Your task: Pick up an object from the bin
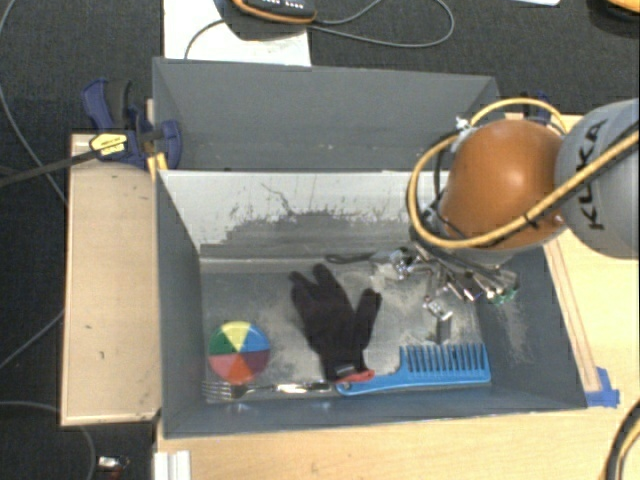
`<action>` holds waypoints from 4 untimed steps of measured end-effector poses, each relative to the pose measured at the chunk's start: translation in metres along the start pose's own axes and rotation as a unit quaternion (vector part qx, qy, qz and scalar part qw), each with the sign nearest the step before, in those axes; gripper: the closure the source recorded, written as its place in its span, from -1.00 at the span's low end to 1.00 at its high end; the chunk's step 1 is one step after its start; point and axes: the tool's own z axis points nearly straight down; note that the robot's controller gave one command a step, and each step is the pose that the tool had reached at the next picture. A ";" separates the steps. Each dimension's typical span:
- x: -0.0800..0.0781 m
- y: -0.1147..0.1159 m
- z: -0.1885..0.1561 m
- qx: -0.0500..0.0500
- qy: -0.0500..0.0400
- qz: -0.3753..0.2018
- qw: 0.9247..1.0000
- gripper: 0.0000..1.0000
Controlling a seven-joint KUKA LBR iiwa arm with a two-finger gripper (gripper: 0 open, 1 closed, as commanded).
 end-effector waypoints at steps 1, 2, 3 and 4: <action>-0.006 0.041 0.047 -0.003 0.003 -0.070 0.998 -1.00; -0.002 0.055 0.084 0.002 -0.002 -0.222 0.975 -1.00; -0.024 0.050 0.095 -0.001 -0.001 -0.300 0.954 1.00; -0.024 0.050 0.095 -0.001 -0.001 -0.300 0.954 1.00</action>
Offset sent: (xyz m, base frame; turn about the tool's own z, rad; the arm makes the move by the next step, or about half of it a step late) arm -0.0318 0.0517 -0.0967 -0.5298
